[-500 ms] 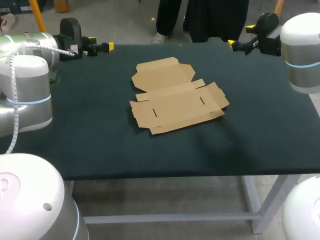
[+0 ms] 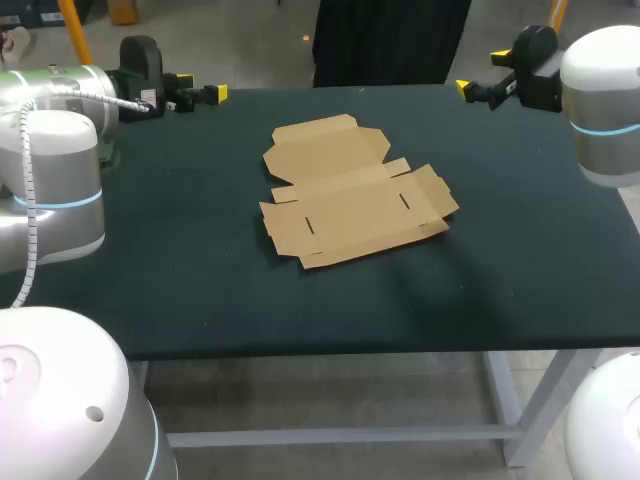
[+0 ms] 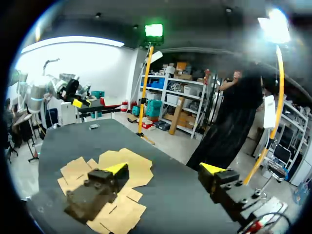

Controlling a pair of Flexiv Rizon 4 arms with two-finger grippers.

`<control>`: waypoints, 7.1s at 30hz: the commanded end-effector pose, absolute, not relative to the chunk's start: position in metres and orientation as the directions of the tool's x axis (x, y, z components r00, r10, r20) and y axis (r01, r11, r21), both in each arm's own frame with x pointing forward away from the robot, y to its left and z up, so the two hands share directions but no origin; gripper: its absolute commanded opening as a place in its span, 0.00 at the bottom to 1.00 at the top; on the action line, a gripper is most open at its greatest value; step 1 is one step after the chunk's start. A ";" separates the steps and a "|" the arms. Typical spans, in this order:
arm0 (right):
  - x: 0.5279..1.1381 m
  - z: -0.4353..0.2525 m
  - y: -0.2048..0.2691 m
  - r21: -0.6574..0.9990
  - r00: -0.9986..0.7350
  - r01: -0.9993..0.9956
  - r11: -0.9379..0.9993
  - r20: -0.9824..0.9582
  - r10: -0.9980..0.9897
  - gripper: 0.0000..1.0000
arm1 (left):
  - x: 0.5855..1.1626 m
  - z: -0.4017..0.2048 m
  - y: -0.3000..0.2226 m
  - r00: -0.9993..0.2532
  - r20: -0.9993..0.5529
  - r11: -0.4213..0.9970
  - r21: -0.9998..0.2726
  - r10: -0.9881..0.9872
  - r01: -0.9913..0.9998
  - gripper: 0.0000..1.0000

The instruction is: Assemble the packaging by folding the flat box into shape, placing the metal phone stand inside, and closing the box properly

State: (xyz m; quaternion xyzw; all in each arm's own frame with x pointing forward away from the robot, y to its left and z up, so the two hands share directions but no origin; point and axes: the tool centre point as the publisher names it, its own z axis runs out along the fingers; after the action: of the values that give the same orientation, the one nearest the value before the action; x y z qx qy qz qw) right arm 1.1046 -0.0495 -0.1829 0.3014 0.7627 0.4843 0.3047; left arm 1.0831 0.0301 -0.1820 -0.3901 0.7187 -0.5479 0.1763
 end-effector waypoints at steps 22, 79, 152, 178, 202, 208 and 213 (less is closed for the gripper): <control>1.105 -0.186 -0.059 0.869 -0.590 0.355 0.346 -0.079 0.803 1.00 | 1.074 -0.181 0.024 -0.517 0.285 0.081 -0.814 -0.807 -0.575 1.00; 1.047 -0.243 -0.075 0.378 -0.343 0.901 0.212 0.322 0.882 1.00 | 1.022 -0.258 0.021 -0.067 0.677 -0.080 -0.183 -0.733 -0.980 1.00; 1.019 -0.284 -0.077 0.238 -0.287 0.949 0.205 0.391 0.875 1.00 | 0.987 -0.396 -0.057 0.080 0.727 -0.100 0.016 -0.682 -0.995 0.00; 1.019 -0.285 -0.076 0.217 -0.279 0.954 0.207 0.392 0.876 1.00 | 0.984 -0.369 0.002 -0.069 0.637 0.121 0.039 -0.768 -0.992 0.00; 1.017 -0.289 -0.068 0.207 -0.291 0.953 0.224 0.398 0.870 1.00 | 0.961 -0.381 0.013 -0.088 0.680 -0.009 -0.138 -0.728 -0.990 0.93; 1.017 -0.292 -0.066 0.203 -0.297 0.951 0.232 0.402 0.866 1.00 | 0.953 -0.384 0.018 -0.112 0.702 -0.044 -0.200 -0.703 -0.979 0.80; 1.018 -0.294 -0.065 0.200 -0.300 0.951 0.237 0.407 0.863 1.00 | 0.948 -0.383 0.013 -0.127 0.708 -0.050 -0.224 -0.694 -0.973 0.54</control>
State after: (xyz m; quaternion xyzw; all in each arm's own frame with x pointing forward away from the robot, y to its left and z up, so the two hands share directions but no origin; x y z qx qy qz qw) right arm 1.0145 -0.0642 -0.2934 0.5838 0.7781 0.2093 -0.1002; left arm 0.9561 0.0148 -0.3842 -0.6199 0.6784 -0.3190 -0.2319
